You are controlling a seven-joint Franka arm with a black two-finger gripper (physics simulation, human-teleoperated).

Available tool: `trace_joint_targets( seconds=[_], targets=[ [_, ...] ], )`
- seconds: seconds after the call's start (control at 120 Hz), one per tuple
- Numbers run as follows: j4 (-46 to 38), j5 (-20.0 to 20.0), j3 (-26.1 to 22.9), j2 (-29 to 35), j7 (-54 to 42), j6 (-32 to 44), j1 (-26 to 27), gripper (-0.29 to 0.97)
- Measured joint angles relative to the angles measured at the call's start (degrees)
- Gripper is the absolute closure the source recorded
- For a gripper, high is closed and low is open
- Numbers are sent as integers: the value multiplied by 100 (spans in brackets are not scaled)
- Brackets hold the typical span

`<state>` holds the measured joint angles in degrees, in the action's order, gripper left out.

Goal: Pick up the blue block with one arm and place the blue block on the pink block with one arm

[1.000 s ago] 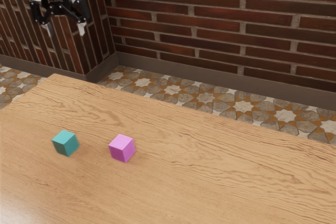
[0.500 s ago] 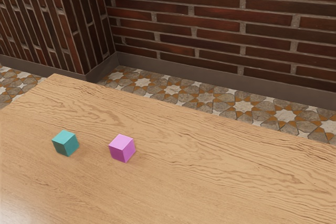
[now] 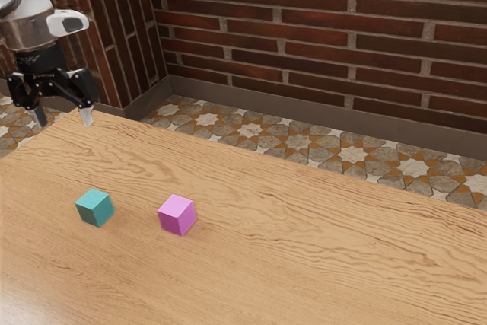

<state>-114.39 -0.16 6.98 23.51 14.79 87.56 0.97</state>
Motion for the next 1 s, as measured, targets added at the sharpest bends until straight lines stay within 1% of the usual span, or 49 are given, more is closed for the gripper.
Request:
trace_joint_targets(
  seconds=[0.042, 0.092, 0.167, 0.267, 0.4, 0.458, 0.55, 0.683, 0.842, 0.908, 1.0],
  targets=[
    [-349, 7, -21, 146, 29, 173, 0, 0],
    [-773, 116, -35, 138, 56, 512, 0, 0],
    [-1150, 297, -10, -256, 58, 1131, -6, 0],
    [-1244, 446, 143, -1098, -10, 1942, -8, 0],
    [-1256, 651, 339, -1932, -185, 2885, 6, 0],
    [-1256, 740, 456, -2155, -343, 3313, 20, 0],
    [-1261, 812, 683, -2293, -676, 3868, 72, 0],
    [-1270, 858, 880, -2423, -1245, 4354, 11, 0],
    [-1285, 958, 958, -2649, -1956, 4664, -154, 0],
    [-1288, 983, 984, -2739, -2228, 4756, -122, 0],
    [-1279, 945, 1063, -3038, -2553, 4933, -26, 0]
  ],
)
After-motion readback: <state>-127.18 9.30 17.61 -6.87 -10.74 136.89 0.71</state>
